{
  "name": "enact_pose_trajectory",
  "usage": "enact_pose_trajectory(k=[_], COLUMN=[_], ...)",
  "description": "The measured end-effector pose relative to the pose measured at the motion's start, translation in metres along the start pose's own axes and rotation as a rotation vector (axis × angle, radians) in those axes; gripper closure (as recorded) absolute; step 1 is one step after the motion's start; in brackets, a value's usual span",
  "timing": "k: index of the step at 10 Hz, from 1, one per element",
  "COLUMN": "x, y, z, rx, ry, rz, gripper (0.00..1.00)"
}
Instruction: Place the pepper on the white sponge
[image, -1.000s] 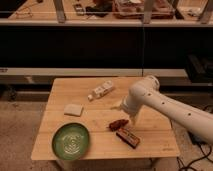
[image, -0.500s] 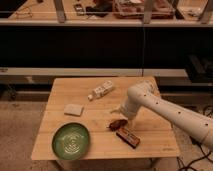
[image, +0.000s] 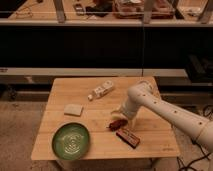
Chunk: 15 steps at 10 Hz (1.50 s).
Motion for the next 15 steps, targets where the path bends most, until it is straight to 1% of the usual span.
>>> enact_pose_trajectory(k=[2,3,4,5,6,7,8,10,11,12,13,15], x=[-0.001,-0.002,-0.001,-0.001,-0.001,-0.003,-0.006,-0.015,-0.020,-0.023,-0.028,-0.035], y=[-0.002,-0.003,-0.003,-0.003,-0.005,-0.010,-0.015,-0.035,-0.050,-0.061,-0.080,-0.107], z=[0.007,0.010,0.012,0.013,0.012,0.006,0.002,-0.014,-0.024,-0.028,-0.032,-0.036], rx=[0.000,-0.002,-0.004,-0.005,-0.003,0.003,0.010,0.035,0.050,0.049,0.055,0.060], ry=[-0.019,-0.027,-0.033,-0.036,-0.037,-0.036,-0.047,-0.072,-0.077,-0.081,-0.085,-0.085], rz=[-0.021,-0.030,-0.039,-0.044,-0.052,-0.062,-0.065,-0.083,-0.104,-0.128,-0.159,-0.195], gripper=[0.53,0.63,0.76,0.84,0.94,0.99,0.99,0.99,0.99,0.99,0.99,0.99])
